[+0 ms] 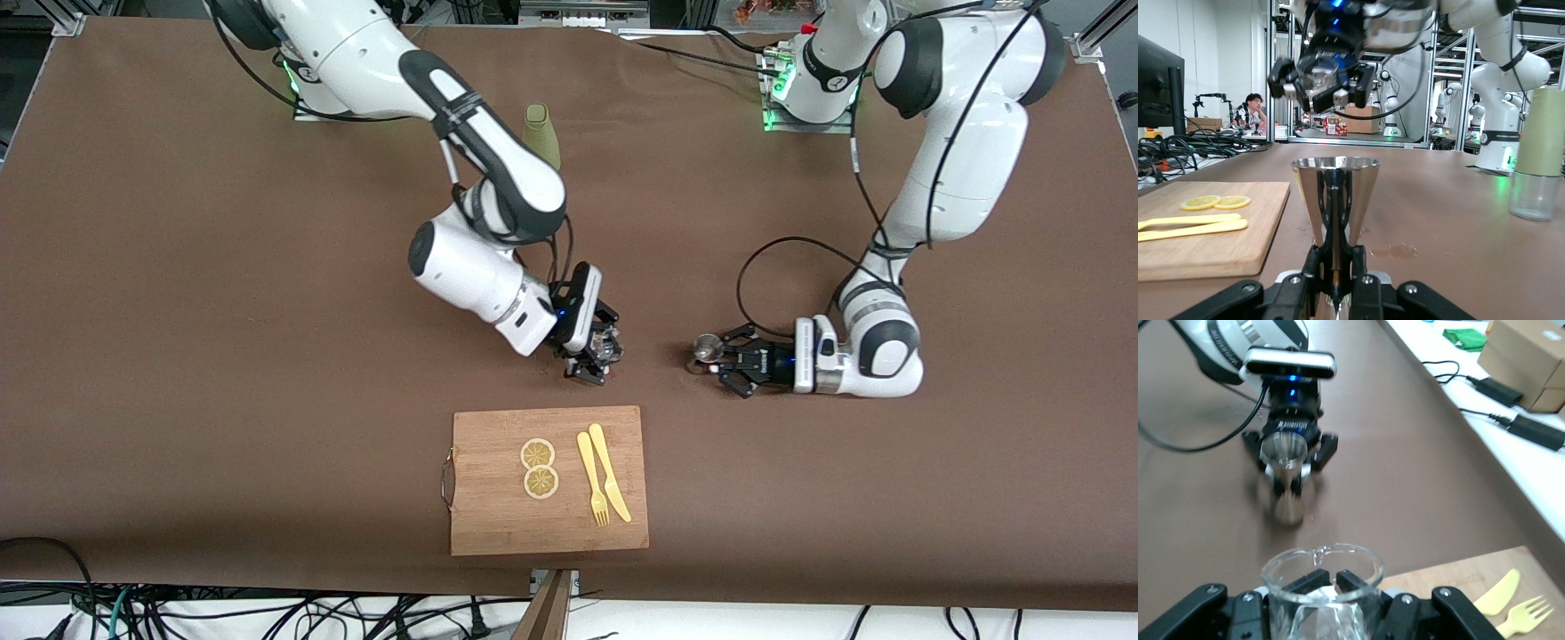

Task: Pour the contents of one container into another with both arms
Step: 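Lower the glass cup with the right gripper while the left gripper lowers the jigger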

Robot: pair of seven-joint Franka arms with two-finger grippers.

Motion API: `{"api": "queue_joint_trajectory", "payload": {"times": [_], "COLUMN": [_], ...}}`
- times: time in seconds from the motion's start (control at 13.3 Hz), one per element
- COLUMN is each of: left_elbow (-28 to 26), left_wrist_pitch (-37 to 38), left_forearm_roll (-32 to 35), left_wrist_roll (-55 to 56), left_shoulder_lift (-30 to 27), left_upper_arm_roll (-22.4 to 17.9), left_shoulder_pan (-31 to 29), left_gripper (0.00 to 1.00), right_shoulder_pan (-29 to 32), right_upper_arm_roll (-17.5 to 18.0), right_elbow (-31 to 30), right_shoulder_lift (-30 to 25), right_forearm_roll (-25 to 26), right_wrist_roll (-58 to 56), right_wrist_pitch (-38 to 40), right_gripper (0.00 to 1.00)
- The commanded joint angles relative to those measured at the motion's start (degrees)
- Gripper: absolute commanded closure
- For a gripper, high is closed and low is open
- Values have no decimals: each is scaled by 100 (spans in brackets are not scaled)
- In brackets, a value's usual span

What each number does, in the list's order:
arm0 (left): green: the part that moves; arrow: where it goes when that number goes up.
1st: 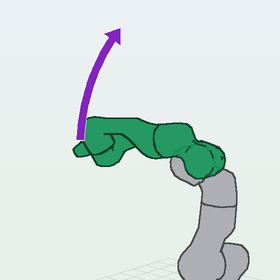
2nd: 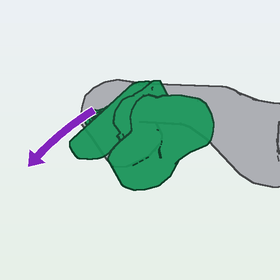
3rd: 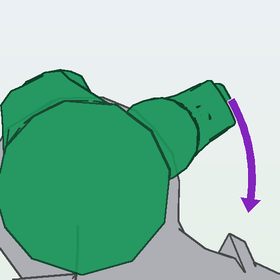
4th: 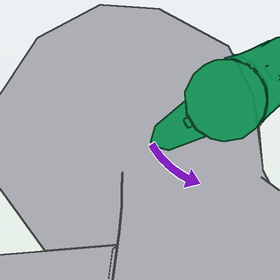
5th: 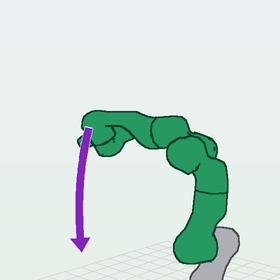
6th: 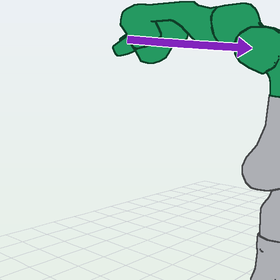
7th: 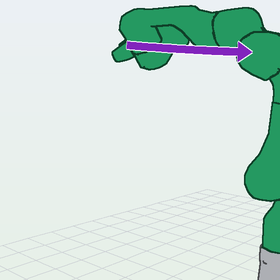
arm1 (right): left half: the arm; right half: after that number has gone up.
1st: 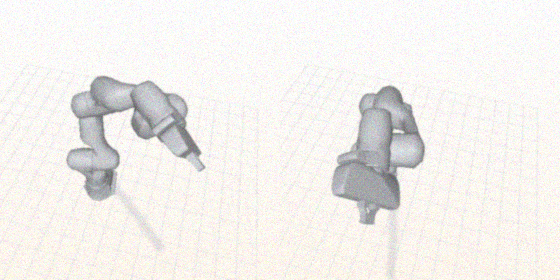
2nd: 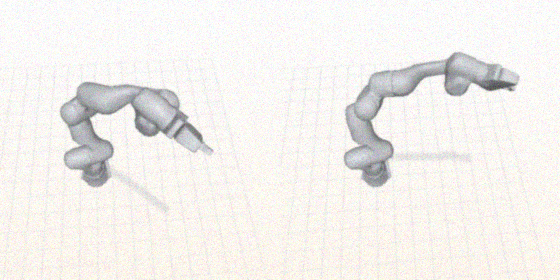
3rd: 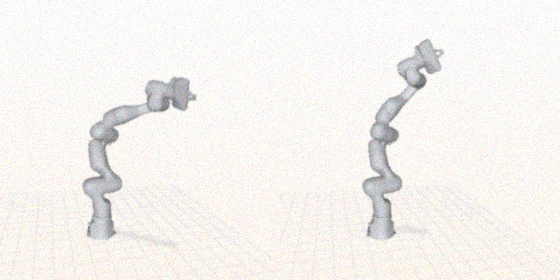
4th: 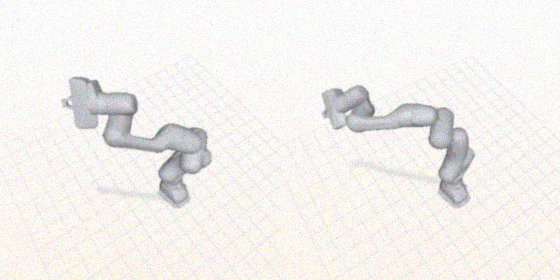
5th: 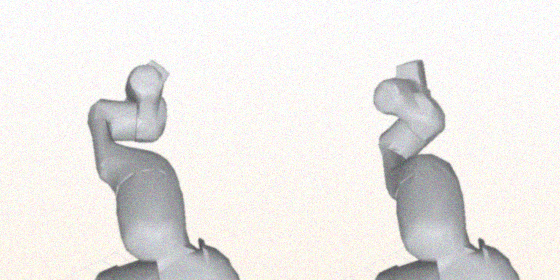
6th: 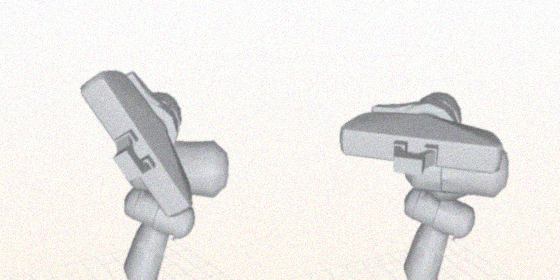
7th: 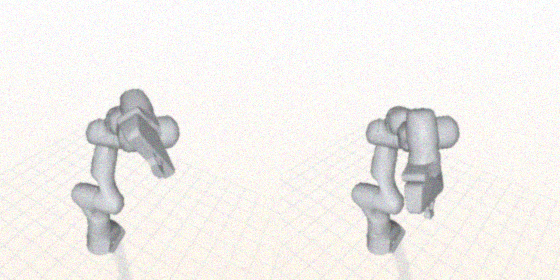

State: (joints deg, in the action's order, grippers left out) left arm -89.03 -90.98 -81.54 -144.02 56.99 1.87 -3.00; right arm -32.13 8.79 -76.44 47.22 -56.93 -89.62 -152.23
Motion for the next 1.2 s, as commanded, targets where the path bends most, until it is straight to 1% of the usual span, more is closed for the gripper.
{"api": "queue_joint_trajectory", "payload": {"times": [0.0,0.08,0.15,0.3,0.45,0.68,0.83,1.13], "left_elbow": [-316,-290,-273,-246,-220,-159,148,491], "left_wrist_pitch": [211,429,745,1308,1739,2232,2469,2585], "left_forearm_roll": [654,865,937,990,1165,1473,1675,1799], "left_wrist_roll": [-197,-197,-206,-651,-952,-1339,-1750,-2183], "left_shoulder_lift": [-478,-505,-505,-461,-426,-304,-58,267], "left_upper_arm_roll": [-72,-185,-317,-755,-1178,-1373,-1382,-1391], "left_shoulder_pan": [-577,-779,-964,-1307,-1597,-2080,-2336,-2398], "left_gripper": [100,100,100,100,100,100,100,100], "right_shoulder_pan": [548,706,873,1426,2006,2788,3280,4239], "right_upper_arm_roll": [79,71,62,53,53,44,44,36], "right_elbow": [-82,-99,-108,-257,-511,-775,-1029,-1697], "right_shoulder_lift": [-240,-284,-310,-302,-302,-267,-231,-170], "right_forearm_roll": [-239,-396,-632,-1142,-1328,-1338,-1338,-1329], "right_wrist_roll": [-161,-300,-598,-1396,-2109,-2734,-3235,-4080], "right_wrist_pitch": [903,1150,1378,2132,2766,3401,3857,4824], "right_gripper": [95,95,95,95,95,95,94,94]}}
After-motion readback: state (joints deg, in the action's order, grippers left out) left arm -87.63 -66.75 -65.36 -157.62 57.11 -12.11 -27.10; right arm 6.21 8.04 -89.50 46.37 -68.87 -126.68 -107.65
